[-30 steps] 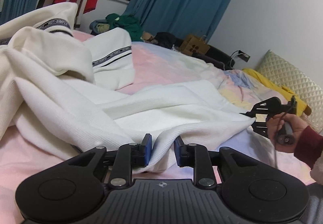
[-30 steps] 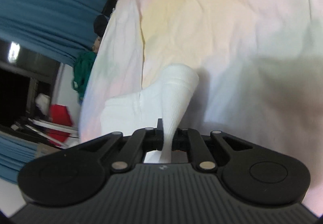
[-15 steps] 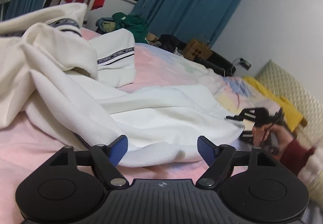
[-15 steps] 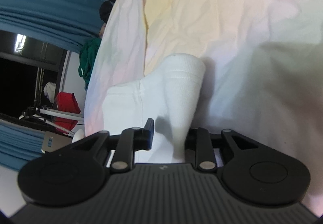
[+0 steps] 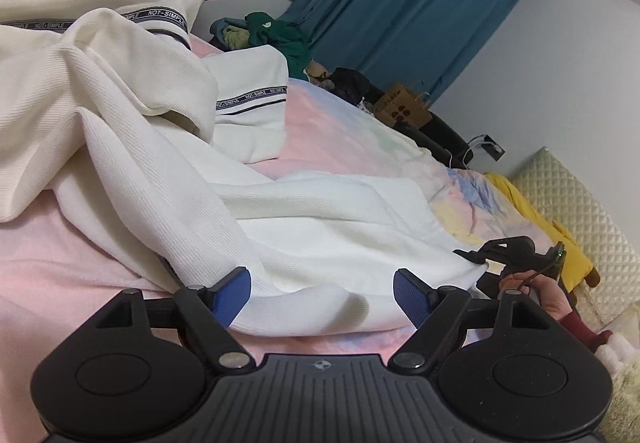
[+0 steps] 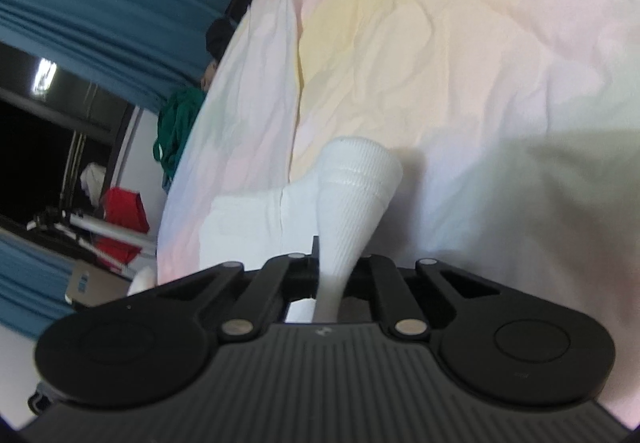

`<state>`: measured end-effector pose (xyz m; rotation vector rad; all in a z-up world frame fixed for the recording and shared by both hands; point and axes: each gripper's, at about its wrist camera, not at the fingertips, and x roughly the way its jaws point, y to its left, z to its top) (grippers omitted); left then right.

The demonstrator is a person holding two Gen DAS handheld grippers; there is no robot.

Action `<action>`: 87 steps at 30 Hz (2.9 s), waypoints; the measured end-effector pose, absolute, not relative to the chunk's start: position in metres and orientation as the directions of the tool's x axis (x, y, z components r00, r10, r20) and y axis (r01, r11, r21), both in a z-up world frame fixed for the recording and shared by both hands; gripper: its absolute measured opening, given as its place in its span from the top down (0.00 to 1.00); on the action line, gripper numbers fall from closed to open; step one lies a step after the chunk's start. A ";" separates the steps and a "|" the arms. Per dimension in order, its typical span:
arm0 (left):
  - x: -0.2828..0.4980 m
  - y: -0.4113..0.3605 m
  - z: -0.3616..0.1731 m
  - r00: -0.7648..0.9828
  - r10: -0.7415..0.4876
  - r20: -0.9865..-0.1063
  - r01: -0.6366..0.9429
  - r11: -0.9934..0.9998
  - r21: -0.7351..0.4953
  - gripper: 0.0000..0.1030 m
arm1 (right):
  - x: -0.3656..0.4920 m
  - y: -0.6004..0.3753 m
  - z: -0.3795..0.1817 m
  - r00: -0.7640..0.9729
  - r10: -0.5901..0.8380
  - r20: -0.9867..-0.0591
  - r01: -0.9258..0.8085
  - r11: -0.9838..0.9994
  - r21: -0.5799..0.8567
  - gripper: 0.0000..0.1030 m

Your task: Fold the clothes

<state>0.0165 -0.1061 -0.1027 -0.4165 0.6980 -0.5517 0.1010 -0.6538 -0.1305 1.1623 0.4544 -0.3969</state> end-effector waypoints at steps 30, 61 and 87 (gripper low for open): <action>-0.024 0.094 -0.119 0.822 -0.280 -0.496 -0.435 0.254 -0.864 0.07 | 0.077 -0.699 -0.138 0.759 -0.348 -0.550 0.642 0.262 0.721 0.95; -0.051 0.215 -0.029 0.726 -0.157 -0.669 -0.569 0.408 -0.714 0.91 | 0.061 -0.688 -0.120 0.758 -0.396 -0.519 0.635 0.263 0.726 0.95; -0.050 0.176 0.000 0.609 0.155 -0.778 -0.474 0.857 -0.201 0.19 | 0.063 -0.669 -0.087 0.556 -0.546 -0.627 0.831 0.351 0.432 0.29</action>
